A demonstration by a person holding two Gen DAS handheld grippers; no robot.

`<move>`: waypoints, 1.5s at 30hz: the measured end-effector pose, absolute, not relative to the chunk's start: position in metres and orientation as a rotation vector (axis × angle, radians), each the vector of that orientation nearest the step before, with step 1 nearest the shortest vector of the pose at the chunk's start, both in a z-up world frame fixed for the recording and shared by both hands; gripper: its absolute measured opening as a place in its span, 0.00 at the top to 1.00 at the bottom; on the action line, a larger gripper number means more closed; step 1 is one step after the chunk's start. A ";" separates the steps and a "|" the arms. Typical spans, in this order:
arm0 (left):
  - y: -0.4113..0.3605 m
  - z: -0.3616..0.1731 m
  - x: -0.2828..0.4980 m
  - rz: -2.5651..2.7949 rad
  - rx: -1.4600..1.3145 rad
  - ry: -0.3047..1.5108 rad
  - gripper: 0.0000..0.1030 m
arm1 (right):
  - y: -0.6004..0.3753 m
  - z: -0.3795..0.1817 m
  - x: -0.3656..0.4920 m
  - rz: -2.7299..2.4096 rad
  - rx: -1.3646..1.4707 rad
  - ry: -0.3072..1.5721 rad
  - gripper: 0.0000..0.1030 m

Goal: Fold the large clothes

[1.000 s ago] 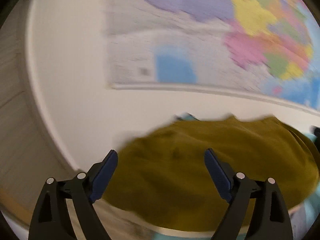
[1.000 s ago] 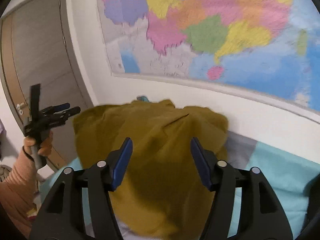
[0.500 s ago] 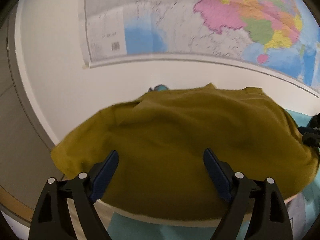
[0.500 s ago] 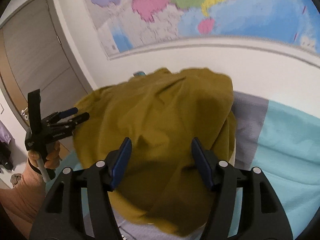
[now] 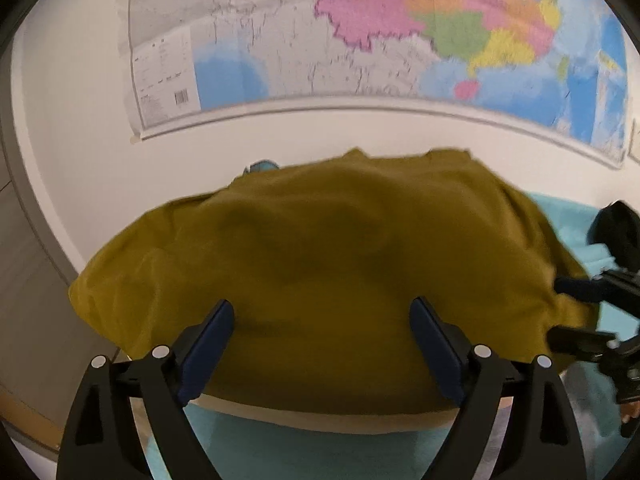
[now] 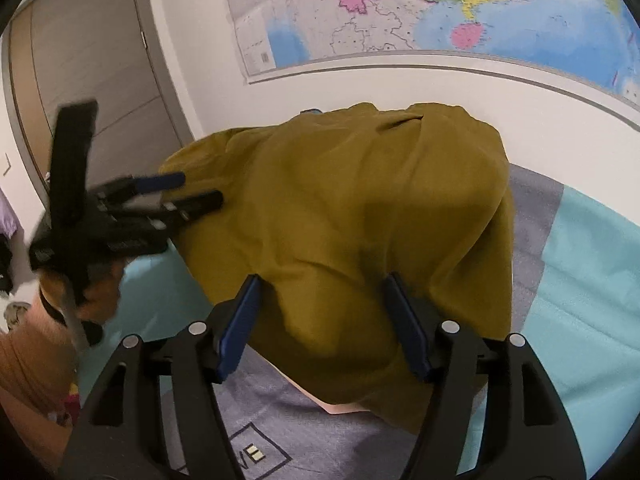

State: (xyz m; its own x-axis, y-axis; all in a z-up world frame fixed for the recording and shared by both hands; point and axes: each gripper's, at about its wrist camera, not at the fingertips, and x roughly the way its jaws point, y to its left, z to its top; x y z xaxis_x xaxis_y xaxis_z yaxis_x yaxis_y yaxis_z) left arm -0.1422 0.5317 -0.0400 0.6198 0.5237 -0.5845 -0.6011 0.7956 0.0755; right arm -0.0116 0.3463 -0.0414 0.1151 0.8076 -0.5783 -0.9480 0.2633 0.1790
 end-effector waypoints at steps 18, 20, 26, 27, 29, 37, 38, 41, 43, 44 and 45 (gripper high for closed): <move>0.483 -0.026 -0.162 0.699 -0.125 0.531 0.07 | 0.312 -0.014 -0.031 1.313 -0.198 0.587 0.22; 0.476 -0.026 -0.165 0.701 -0.138 0.526 0.07 | 0.307 -0.013 -0.033 1.305 -0.192 0.580 0.19; 0.459 -0.033 -0.172 0.703 -0.193 0.501 0.07 | 0.288 -0.012 -0.046 1.252 -0.195 0.530 0.08; 0.455 -0.035 -0.174 0.707 -0.197 0.488 0.07 | 0.285 -0.012 -0.048 1.245 -0.192 0.525 0.07; 0.446 -0.039 -0.177 0.715 -0.196 0.468 0.07 | 0.280 -0.013 -0.051 1.224 -0.196 0.517 0.06; 0.423 -0.046 -0.183 0.765 -0.208 0.506 0.07 | 0.263 -0.016 -0.063 1.212 -0.193 0.510 0.06; 0.421 -0.046 -0.184 0.762 -0.209 0.505 0.07 | 0.261 -0.017 -0.065 1.209 -0.198 0.509 0.06; 0.410 -0.046 -0.187 0.763 -0.210 0.498 0.07 | 0.257 -0.019 -0.071 1.212 -0.211 0.507 0.06; 0.404 -0.045 -0.189 0.772 -0.205 0.493 0.07 | 0.253 -0.020 -0.075 1.208 -0.215 0.504 0.06; 0.401 -0.045 -0.189 0.778 -0.203 0.491 0.07 | 0.251 -0.021 -0.075 1.210 -0.211 0.506 0.06; 0.399 -0.045 -0.190 0.783 -0.201 0.490 0.07 | 0.249 -0.021 -0.076 1.214 -0.206 0.508 0.06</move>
State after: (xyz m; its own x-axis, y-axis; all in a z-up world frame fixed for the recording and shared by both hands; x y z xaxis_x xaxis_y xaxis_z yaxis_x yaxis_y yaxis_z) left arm -0.1900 0.3989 -0.0448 0.6042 0.6256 -0.4935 -0.7171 0.6970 0.0056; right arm -0.0762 0.2487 -0.0208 0.2552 0.8406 -0.4778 -0.9305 0.3478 0.1150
